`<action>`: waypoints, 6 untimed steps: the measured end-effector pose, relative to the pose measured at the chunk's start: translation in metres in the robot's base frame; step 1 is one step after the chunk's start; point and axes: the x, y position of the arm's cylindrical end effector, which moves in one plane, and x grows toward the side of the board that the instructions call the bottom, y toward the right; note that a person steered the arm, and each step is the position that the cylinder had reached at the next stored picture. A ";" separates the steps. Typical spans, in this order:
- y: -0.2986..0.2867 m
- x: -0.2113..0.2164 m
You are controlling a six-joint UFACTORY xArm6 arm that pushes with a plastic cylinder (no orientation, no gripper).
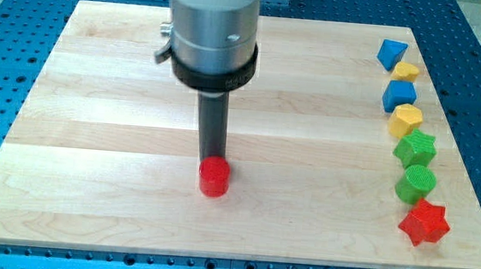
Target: Place your arm at the bottom left of the red star
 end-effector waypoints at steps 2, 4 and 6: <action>0.043 -0.002; 0.151 0.100; 0.279 0.100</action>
